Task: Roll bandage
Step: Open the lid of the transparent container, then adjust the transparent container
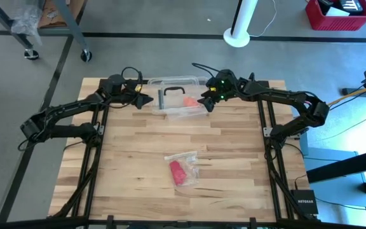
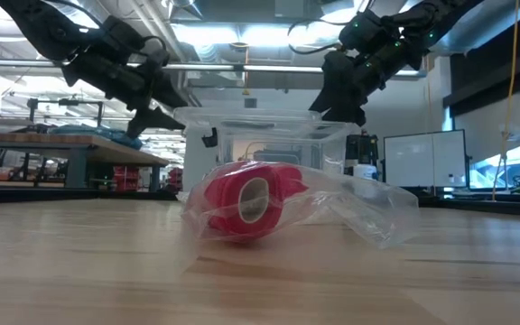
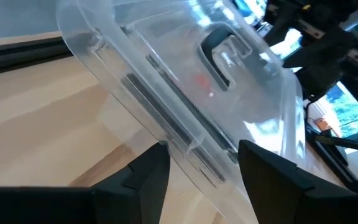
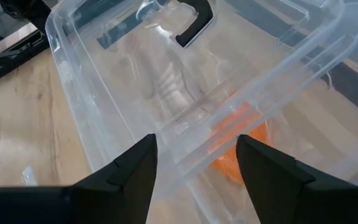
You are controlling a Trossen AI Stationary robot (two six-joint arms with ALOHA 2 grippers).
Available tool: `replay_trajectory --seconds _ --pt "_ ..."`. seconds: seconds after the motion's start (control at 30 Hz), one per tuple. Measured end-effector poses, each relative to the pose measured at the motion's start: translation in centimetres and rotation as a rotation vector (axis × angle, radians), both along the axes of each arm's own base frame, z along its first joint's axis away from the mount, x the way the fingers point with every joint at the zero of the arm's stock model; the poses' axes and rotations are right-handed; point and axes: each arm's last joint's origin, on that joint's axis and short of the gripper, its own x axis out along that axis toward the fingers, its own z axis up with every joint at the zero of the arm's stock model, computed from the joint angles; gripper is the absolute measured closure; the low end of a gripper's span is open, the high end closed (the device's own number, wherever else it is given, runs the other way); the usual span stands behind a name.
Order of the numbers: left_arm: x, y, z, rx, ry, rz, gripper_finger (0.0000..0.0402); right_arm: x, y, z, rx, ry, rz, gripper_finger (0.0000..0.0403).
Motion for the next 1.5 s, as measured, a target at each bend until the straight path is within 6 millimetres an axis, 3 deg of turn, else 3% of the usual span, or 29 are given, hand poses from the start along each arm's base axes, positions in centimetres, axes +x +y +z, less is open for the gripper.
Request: replay_trajectory --seconds 0.5,0.8,0.97,1.5 --pt "0.3 0.1 1.0 0.076 -0.092 -0.062 0.0227 0.1 0.1 0.0 0.001 -0.013 0.053 0.0182" --pt "0.4 0.1 1.2 0.129 -0.094 -0.087 0.0328 0.2 0.2 0.0 -0.005 -0.015 0.055 0.0182" --pt "0.1 -0.2 1.7 0.144 -0.107 -0.093 0.0361 0.1 0.1 -0.1 -0.005 -0.001 0.042 0.0182" --pt "-0.3 -0.4 2.2 0.148 -0.116 -0.069 0.0345 0.0 0.1 -0.1 0.0 0.0 0.04 0.0182"
